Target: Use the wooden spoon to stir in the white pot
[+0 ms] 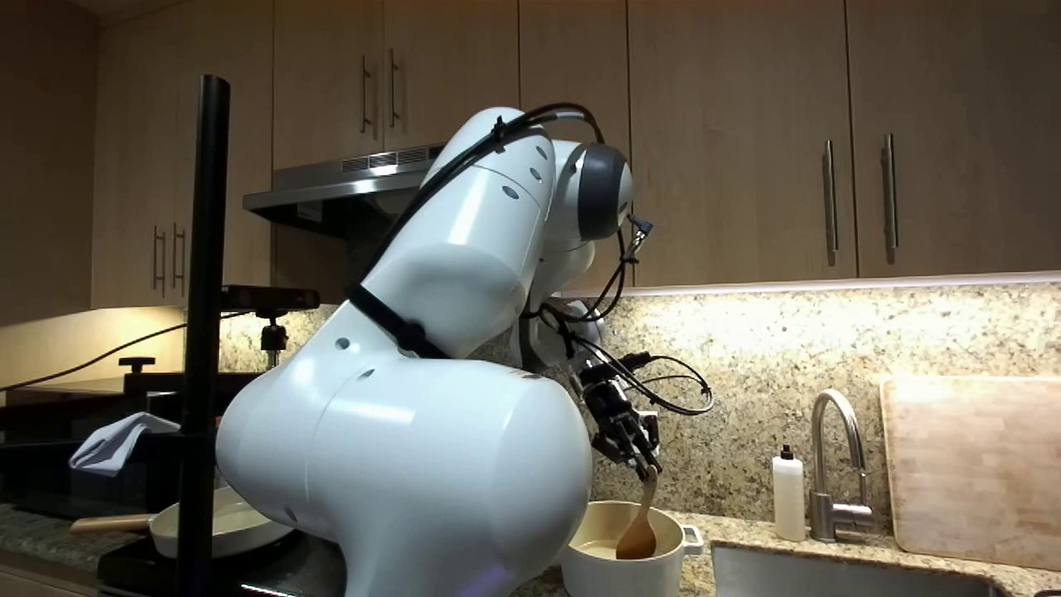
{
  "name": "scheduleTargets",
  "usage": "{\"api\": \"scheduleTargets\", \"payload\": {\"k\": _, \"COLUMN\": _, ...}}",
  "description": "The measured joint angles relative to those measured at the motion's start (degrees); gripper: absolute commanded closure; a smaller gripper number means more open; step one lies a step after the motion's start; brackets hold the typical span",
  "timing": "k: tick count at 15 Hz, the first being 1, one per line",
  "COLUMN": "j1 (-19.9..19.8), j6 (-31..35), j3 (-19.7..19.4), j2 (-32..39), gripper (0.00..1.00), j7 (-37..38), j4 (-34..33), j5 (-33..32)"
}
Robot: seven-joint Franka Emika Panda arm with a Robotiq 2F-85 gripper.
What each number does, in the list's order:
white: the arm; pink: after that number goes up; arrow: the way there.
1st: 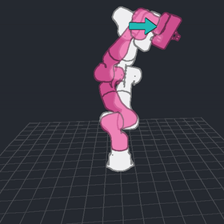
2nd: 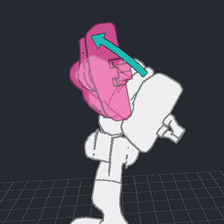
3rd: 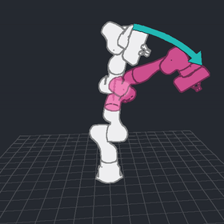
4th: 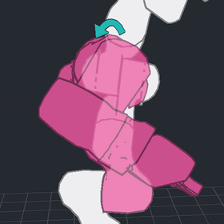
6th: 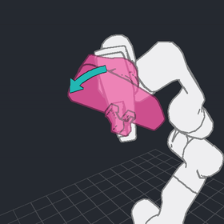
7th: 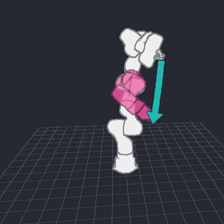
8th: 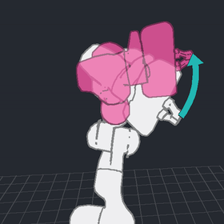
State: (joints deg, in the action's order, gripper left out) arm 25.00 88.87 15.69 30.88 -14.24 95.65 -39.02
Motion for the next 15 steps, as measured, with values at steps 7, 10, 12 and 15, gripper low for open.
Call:
{"api": "scheduleTargets", "payload": {"k": 7, "j1": 3.3, "j6": -1.2, "j3": 0.2, "j2": 3.0, "gripper": 0.92, "j7": -0.7, "j4": -1.2, "j5": -2.1}}
{"api": "scheduleTargets", "payload": {"k": 10, "j1": 3.2, "j6": -1.4, "j3": 0.3, "j2": 3.0, "gripper": 0.92, "j7": -0.7, "j4": 1.2, "j5": -2.3}}
{"api": "scheduleTargets", "payload": {"k": 12, "j1": 2.7, "j6": -1.4, "j3": 0.2, "j2": 2.8, "gripper": 0.92, "j7": -0.7, "j4": 3.2, "j5": -2.3}}
{"api": "scheduleTargets", "payload": {"k": 15, "j1": 1.5, "j6": -1.4, "j3": 0.2, "j2": 2.2, "gripper": 0.92, "j7": -0.7, "j4": 5.9, "j5": -2.3}}
